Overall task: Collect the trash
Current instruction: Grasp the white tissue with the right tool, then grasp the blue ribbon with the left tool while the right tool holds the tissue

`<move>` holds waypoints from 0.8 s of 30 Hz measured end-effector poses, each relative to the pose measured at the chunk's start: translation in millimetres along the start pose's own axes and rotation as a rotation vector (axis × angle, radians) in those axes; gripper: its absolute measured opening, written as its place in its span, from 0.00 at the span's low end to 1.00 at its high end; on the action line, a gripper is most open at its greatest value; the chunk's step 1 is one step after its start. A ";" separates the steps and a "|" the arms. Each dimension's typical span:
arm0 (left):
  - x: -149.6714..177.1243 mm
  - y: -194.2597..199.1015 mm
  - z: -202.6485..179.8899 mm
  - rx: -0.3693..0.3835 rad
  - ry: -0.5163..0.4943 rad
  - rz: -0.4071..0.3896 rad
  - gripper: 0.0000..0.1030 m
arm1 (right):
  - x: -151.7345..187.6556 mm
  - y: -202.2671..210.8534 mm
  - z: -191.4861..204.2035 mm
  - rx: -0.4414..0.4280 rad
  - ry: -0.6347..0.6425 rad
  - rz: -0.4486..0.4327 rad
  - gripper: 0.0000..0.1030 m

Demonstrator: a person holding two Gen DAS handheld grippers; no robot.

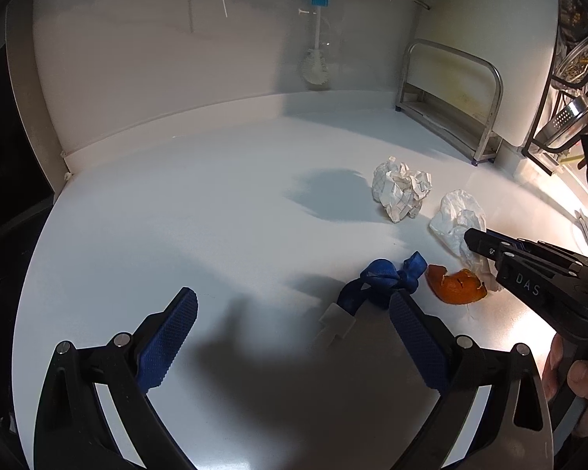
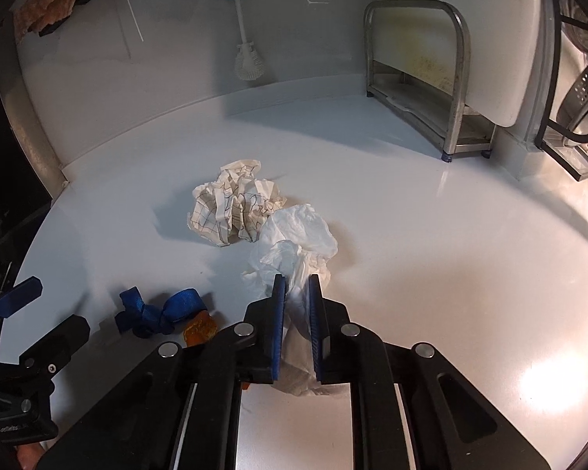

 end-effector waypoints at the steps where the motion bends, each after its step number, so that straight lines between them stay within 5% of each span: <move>1: 0.3 -0.7 -1.4 0.004 -0.003 0.001 0.94 | 0.9 4.4 -4.5 -0.003 -0.018 -0.009 0.11; 13: 6.7 -19.5 -33.2 0.028 -0.104 0.052 0.94 | 25.1 48.2 -54.4 -0.006 -0.173 -0.038 0.11; 24: 3.4 -39.6 -36.3 0.013 -0.096 0.100 0.94 | 26.1 55.5 -59.4 -0.040 -0.194 -0.045 0.11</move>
Point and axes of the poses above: each gripper's, at about its wrist camera, not at the fingertips, and y roughly against the way its jaws point, z to its left, x to its underside, the point moved 4 cm from there along -y, roughly the way its jaws point, and after that the axes turned 6 degrees about -z, right-handed, at the moved point
